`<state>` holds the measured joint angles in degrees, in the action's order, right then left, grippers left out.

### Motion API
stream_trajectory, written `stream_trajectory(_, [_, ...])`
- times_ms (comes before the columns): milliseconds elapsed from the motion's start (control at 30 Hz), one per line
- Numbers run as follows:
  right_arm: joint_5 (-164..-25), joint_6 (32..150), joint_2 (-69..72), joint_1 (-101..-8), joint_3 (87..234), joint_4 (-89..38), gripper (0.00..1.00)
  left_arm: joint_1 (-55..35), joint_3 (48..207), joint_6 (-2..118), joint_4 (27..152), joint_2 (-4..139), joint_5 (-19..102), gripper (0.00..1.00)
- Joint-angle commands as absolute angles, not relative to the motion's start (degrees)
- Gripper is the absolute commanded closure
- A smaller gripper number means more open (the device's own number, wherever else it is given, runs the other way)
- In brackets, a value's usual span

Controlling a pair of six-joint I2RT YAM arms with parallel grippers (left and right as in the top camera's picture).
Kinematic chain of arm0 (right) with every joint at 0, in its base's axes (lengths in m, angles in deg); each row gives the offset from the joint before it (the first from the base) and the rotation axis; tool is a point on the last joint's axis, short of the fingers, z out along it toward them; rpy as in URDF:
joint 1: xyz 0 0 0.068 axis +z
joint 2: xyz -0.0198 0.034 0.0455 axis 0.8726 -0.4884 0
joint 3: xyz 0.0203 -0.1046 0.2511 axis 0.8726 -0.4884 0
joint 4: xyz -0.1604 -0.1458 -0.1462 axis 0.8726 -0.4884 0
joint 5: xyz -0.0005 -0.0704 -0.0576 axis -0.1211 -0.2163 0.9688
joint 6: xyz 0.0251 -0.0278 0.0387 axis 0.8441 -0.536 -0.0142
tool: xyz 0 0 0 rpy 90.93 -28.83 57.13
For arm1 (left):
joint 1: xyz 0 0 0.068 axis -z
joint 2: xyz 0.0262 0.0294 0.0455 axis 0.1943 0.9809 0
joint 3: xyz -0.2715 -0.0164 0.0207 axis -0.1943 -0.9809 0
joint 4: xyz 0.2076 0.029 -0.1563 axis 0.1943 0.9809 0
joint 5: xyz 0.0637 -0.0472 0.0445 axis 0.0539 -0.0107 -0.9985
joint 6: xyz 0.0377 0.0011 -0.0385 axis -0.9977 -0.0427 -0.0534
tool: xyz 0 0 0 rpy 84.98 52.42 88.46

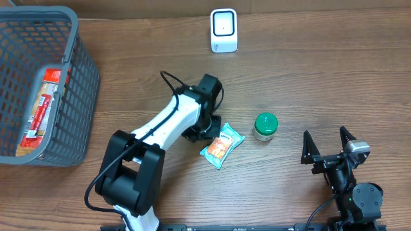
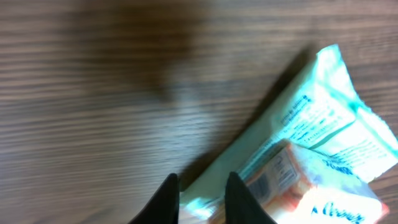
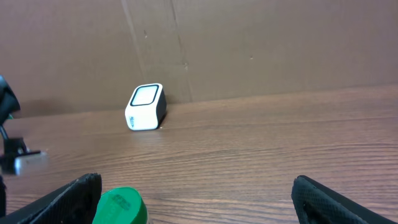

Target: Scan the item barcode

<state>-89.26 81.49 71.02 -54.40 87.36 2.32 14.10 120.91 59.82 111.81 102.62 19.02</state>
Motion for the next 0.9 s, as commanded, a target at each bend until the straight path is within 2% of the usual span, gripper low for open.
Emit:
stream_trajectory(0, [-88.9, 81.3, 71.0, -54.8, 86.7, 2.6, 0.0, 11.9, 129.5, 55.9, 115.3, 103.2, 13.9, 0.78])
stream_trajectory(67, [-88.9, 81.3, 71.0, -54.8, 86.7, 2.6, 0.0, 11.4, 132.8, 53.9, 118.1, 103.2, 15.3, 0.72])
stream_trajectory(133, [-88.9, 81.3, 71.0, -54.8, 86.7, 2.6, 0.0, 11.3, 135.1, 48.8, 120.6, 103.2, 19.5, 0.09])
stream_trajectory(167, [-88.9, 81.3, 71.0, -54.8, 86.7, 2.6, 0.0, 11.3, 135.6, 45.4, 121.3, 103.2, 22.1, 0.01])
stream_trajectory(267, [-88.9, 81.3, 71.0, -54.8, 86.7, 2.6, 0.0, 11.5, 135.6, 36.6, 122.8, 103.2, 29.4, 0.0])
stream_trajectory(433, [-88.9, 81.3, 71.0, -54.8, 86.7, 2.6, 0.0, 12.5, 132.7, 33.6, 121.6, 103.2, 29.9, 0.0])
stream_trajectory(500, [-88.9, 81.3, 71.0, -54.8, 86.7, 2.6, 0.0, 12.9, 131.0, 33.5, 120.0, 103.2, 28.6, 0.12])
stream_trajectory(533, [-88.9, 81.3, 71.0, -54.8, 86.7, 2.6, 0.0, 13.0, 129.9, 33.5, 119.0, 103.2, 28.1, 0.23])
stream_trajectory(567, [-88.9, 81.3, 71.0, -54.8, 86.7, 2.6, 0.0, 13.0, 128.7, 33.5, 117.9, 103.2, 28.0, 0.43])
stream_trajectory(700, [-88.9, 81.3, 71.0, -54.8, 86.7, 2.6, 0.0, 13.0, 124.7, 33.5, 115.2, 103.2, 28.3, 0.68])
stream_trajectory(733, [-88.9, 81.3, 71.0, -54.8, 86.7, 2.6, 0.0, 12.8, 124.1, 33.4, 115.1, 103.2, 28.3, 0.7])
stream_trajectory(800, [-88.9, 81.3, 71.0, -54.8, 86.7, 2.6, 0.0, 12.1, 123.1, 33.4, 114.9, 103.2, 29.0, 0.65])
stream_trajectory(867, [-88.9, 81.3, 71.0, -54.8, 86.7, 2.6, 0.0, 11.3, 122.6, 32.0, 115.0, 103.2, 31.4, 0.64])
